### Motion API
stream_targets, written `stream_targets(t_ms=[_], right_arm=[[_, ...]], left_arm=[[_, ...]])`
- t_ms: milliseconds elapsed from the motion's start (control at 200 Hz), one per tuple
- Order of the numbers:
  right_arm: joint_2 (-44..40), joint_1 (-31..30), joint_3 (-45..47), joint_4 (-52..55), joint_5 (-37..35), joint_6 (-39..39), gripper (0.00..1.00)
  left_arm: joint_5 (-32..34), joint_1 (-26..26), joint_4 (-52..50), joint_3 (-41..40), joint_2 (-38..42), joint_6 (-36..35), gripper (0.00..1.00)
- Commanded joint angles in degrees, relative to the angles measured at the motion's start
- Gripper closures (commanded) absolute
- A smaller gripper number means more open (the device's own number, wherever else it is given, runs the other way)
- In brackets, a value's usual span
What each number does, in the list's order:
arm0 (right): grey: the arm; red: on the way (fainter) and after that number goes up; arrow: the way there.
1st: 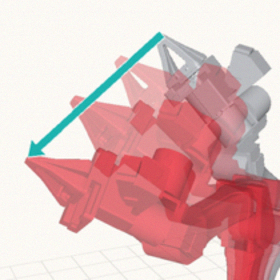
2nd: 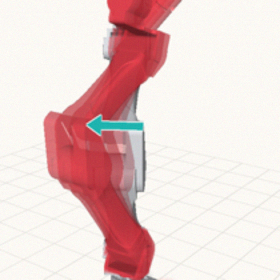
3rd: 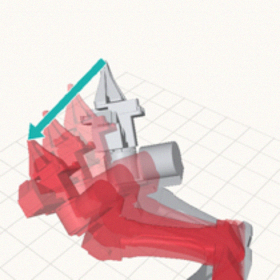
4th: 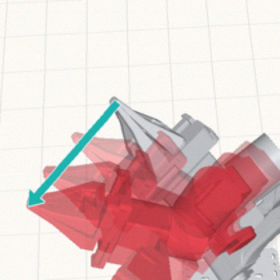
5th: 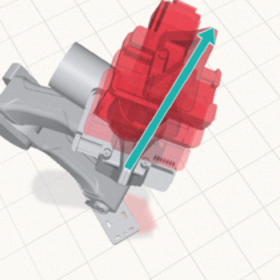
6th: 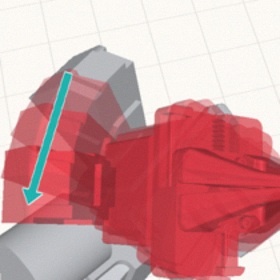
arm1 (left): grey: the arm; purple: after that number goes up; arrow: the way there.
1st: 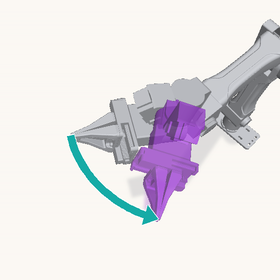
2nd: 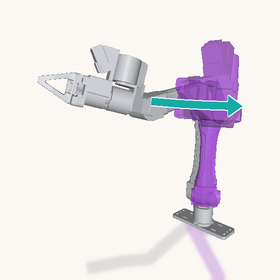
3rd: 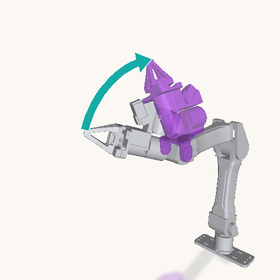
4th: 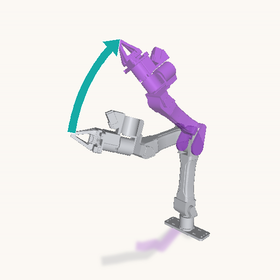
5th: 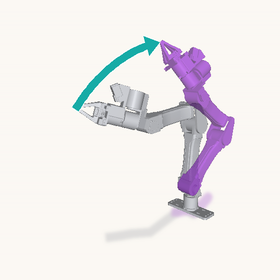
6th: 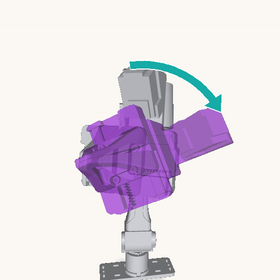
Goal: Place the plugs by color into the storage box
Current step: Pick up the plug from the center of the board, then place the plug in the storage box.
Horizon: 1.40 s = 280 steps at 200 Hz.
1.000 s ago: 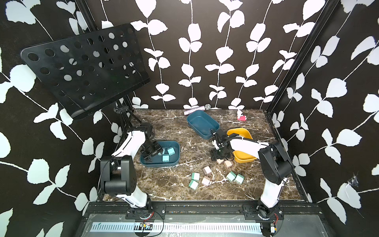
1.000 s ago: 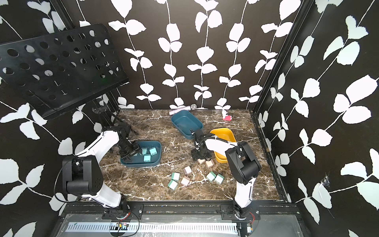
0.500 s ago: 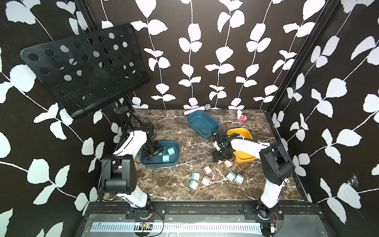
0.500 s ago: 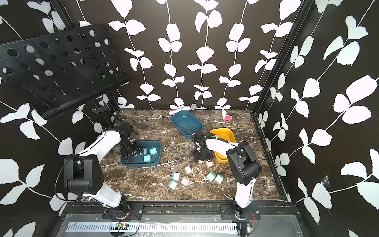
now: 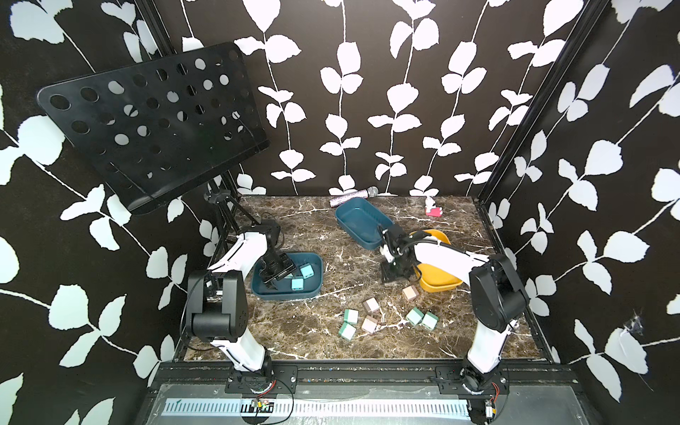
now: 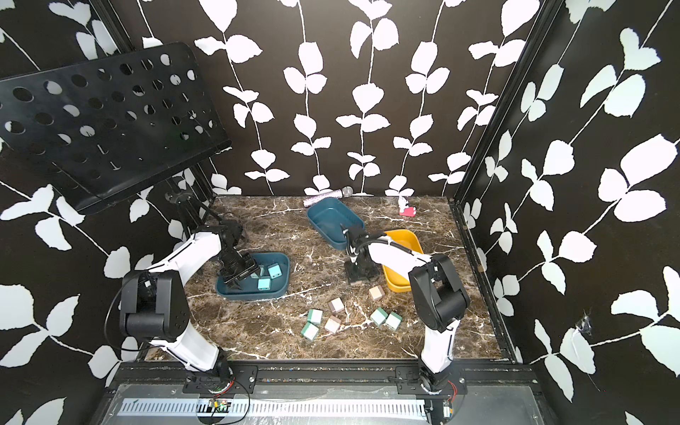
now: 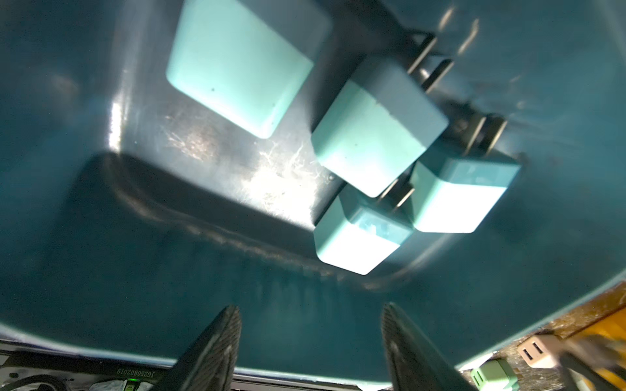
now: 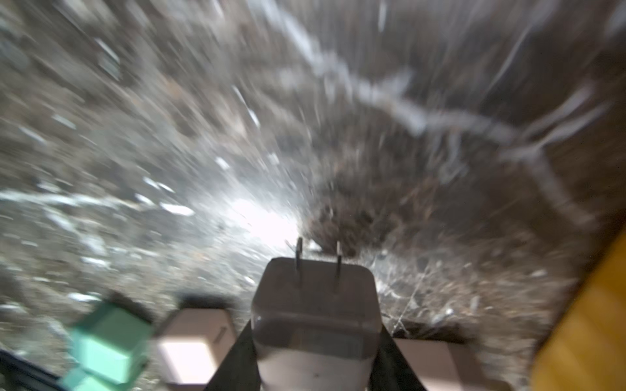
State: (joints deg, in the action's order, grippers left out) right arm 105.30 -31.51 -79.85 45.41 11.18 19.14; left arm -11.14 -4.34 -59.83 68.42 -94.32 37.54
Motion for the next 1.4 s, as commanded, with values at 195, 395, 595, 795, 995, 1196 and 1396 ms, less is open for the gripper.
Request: stream_targets(t_ms=[195,395,595,795,995,1196,1396], right_arm=[[3.5,13.72,-21.21,14.13,-3.39,-7.1,0.6],[8.82,20.64,-21.98,12.79,-2.01,-7.49,0.59],[12.52,21.45,-18.82,9.17,-1.53,-7.18,0.59],[17.26,21.59,-19.3,7.12,-2.54,-6.16,0.58],[20.52,21.66,-19.78,7.2,-4.46,-5.99,0.57],[20.03,21.69,-19.33,6.69,-4.17,-5.17,0.4],[10.43,21.69,-20.26,7.83,-9.19,-5.27,0.23]], left_arm=[[0.61,-0.48,-0.92,0.76,1.02,0.23,0.32],[1.15,-0.5,-1.66,0.36,2.08,0.15,0.31],[1.47,-0.5,-2.63,0.38,3.0,0.08,0.31],[1.29,-0.5,-2.92,0.52,2.74,-0.35,0.31],[1.19,-0.53,-3.05,0.59,2.74,-0.26,0.31],[1.73,-1.18,-3.59,1.46,2.96,-0.41,0.31],[-0.03,-1.31,-3.01,2.14,2.41,0.23,0.31]])
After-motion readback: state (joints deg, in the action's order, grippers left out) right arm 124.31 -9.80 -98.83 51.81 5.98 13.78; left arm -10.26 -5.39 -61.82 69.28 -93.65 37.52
